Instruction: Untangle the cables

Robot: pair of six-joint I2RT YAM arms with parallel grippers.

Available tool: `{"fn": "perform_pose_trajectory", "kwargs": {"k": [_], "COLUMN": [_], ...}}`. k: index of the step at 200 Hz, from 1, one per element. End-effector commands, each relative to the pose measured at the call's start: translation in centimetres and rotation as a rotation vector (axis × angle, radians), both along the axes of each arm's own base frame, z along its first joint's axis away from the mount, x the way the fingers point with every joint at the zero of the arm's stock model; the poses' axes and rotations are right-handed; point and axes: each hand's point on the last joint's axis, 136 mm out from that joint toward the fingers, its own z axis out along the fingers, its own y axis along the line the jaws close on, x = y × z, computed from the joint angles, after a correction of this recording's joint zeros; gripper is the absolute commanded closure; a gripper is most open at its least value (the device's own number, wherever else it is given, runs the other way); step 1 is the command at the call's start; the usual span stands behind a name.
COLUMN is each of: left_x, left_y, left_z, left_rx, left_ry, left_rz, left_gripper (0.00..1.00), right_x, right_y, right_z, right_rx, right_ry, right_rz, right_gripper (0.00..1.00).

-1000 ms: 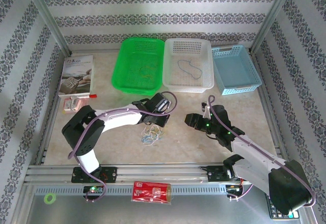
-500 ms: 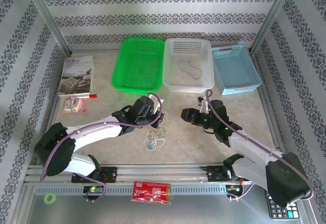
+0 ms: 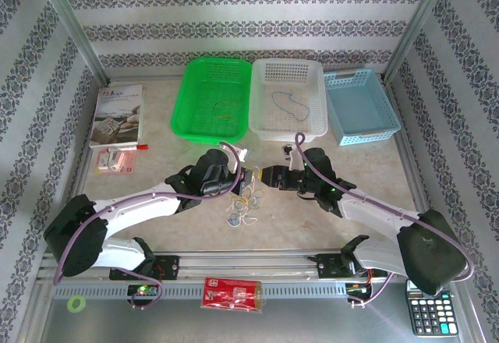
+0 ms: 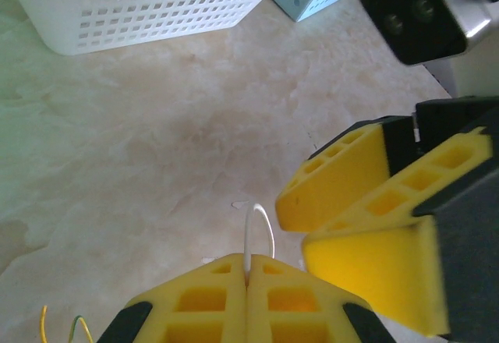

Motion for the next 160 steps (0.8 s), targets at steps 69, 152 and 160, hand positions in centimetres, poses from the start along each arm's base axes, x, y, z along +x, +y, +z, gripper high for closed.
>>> {"fn": "perform_pose_trajectory", "kwargs": {"k": [69, 152, 160], "left_x": [-0.5, -0.6, -0.6], "left_y": [-0.7, -0.6, -0.4], "left_z": [1.6, 1.5, 1.7], "left_rx": [-0.081, -0.090, -0.096], "left_ry": [-0.027, -0.031, -0.038], "left_rz": [-0.023, -0.021, -0.011], "left_gripper": [1.00, 0.80, 0.69], "right_x": [1.1, 2.8, 3.0], "right_y": [2.0, 1.0, 0.6], "right_z": [1.5, 3.1, 3.9], "right_rx": [0.031, 0.051, 0.055], "right_ry": [-0.048, -0.079, -0.093], "right_rz": [0.054, 0.006, -0.006], "right_gripper": [0.60, 1.00, 1.00]}}
